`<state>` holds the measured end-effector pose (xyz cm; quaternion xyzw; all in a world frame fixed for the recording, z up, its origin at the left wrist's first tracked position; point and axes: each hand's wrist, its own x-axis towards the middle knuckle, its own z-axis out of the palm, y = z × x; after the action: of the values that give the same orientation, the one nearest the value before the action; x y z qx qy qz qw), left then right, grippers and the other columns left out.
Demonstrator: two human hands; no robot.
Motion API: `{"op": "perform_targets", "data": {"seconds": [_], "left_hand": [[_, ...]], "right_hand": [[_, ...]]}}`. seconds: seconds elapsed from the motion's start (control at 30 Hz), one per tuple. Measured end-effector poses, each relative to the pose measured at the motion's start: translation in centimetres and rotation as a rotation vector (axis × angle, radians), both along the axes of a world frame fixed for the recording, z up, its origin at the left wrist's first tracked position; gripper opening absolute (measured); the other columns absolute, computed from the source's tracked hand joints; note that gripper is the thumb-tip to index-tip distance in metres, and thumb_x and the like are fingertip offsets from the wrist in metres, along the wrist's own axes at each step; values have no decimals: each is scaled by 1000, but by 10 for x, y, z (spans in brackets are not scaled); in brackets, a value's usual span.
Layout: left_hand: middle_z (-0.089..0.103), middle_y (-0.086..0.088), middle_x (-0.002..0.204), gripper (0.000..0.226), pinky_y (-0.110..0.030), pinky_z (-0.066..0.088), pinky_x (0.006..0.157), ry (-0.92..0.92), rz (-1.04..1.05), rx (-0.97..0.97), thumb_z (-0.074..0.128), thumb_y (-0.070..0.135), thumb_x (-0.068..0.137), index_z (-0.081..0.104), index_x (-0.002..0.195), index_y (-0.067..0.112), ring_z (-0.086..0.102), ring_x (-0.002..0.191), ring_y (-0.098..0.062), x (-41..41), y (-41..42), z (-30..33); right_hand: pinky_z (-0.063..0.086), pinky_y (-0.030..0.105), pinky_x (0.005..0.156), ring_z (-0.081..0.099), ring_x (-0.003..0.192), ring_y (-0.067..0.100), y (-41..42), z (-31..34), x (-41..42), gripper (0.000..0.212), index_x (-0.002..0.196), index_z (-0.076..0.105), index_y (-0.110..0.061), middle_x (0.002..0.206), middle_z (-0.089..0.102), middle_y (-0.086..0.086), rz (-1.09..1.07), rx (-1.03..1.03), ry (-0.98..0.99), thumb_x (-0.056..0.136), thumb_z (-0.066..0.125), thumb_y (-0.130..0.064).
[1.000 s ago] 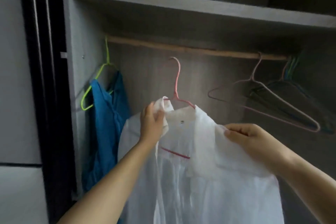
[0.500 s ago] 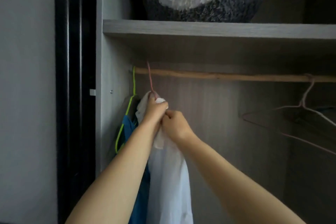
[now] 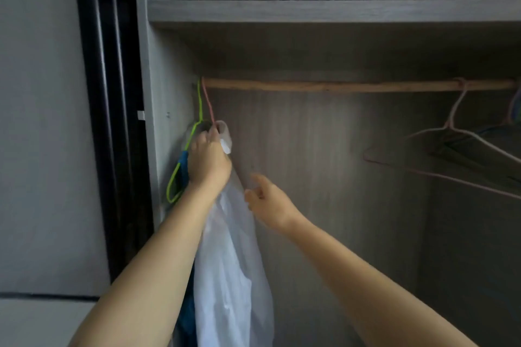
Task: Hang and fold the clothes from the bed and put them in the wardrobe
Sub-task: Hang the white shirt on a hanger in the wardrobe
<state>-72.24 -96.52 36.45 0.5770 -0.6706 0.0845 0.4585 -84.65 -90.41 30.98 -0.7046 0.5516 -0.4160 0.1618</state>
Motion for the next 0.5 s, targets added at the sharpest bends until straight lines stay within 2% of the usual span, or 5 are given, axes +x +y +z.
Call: {"op": "perform_targets", "data": {"seconds": [0.03,0.1,0.2,0.43,0.5], "left_hand": [[43,-19,139,55,-41,33,104,-94,-1,-107,51,9,88,39,142,7,40,127,-35,-9,11,-3],[46,-18,138,52,-42,33,105,-130,-128,-170,52,11,88,43,140,7,42,126,-36,-38,34,-16],[50,-14,133,45,-40,37,101,-89,-403,8,52,14,92,47,137,12,46,121,-34,-97,73,-53],[59,-6,122,38,-30,43,87,-284,-904,407,53,19,93,53,131,18,56,110,-25,-239,182,-183],[60,-6,117,36,-31,46,88,-342,-1060,484,52,19,93,54,129,18,57,105,-24,-272,224,-212]], "right_hand": [[43,28,84,61,103,29,10,-4,-20,46,142,40,-12,111,66,14,-76,-40,25,97,45,-17],[40,29,85,59,108,32,37,-15,-64,45,140,41,-10,114,64,17,-223,-69,50,95,45,-13],[44,34,86,55,106,32,93,-46,-132,47,139,40,-12,114,59,15,-451,-27,100,92,42,-12],[46,38,88,53,112,32,284,-158,-247,49,144,30,-21,123,51,10,-908,302,222,96,40,-19],[45,41,91,52,114,34,345,-187,-262,48,143,31,-20,127,49,11,-1035,408,229,96,41,-19]]}}
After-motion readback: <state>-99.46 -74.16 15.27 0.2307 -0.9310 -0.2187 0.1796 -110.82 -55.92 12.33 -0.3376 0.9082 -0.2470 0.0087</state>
